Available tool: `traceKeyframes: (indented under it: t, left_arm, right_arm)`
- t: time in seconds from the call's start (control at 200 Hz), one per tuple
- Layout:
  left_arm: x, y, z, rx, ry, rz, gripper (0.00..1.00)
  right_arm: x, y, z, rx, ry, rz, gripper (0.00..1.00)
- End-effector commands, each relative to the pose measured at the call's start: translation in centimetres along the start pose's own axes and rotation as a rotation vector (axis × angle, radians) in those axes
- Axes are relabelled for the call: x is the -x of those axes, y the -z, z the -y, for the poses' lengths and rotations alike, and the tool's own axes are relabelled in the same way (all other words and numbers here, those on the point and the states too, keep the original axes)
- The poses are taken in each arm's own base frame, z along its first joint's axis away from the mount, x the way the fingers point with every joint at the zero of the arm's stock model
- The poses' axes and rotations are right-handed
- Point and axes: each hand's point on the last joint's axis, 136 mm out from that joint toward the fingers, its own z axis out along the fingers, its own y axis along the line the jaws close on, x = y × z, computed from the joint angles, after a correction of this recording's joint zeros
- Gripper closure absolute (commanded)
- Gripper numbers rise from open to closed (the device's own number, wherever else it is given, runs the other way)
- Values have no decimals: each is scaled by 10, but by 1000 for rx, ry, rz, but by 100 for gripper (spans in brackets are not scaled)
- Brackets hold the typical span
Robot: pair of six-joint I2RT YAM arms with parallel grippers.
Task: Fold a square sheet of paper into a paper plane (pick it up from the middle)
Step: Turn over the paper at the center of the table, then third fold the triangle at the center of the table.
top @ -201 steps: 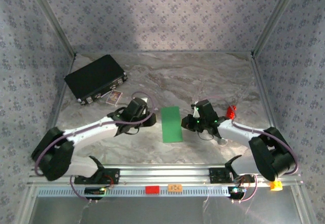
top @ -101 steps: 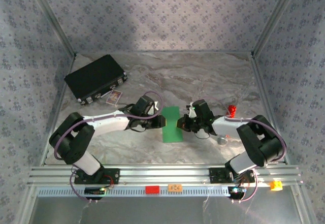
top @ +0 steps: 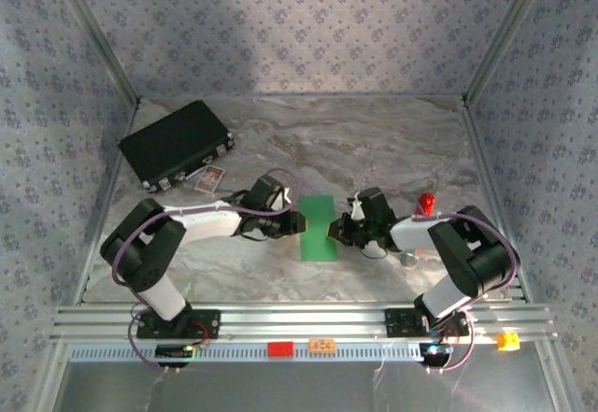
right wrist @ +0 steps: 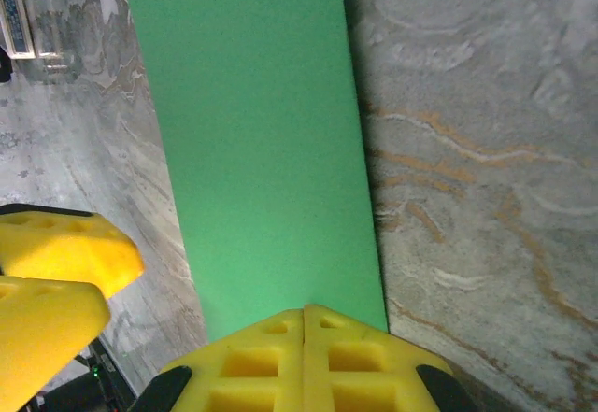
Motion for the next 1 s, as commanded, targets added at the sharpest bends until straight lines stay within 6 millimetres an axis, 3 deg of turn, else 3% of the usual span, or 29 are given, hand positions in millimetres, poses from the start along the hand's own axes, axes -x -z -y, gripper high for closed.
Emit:
traceKeyframes:
  t: [0.0,0.47,0.994]
  left_arm:
    - [3,-5,9,-50,21,-11,64]
    - [-4,-20,-6,-13,74,-60,68]
    - [-4,-25,5,-55,65,-69,81]
  right_arm:
    - [-16,-1,34,-105,-97,-31,96]
    - [-16,1,42,-149,-116,-22,96]
    - [-17,0,43,-154,-116,-22,96]
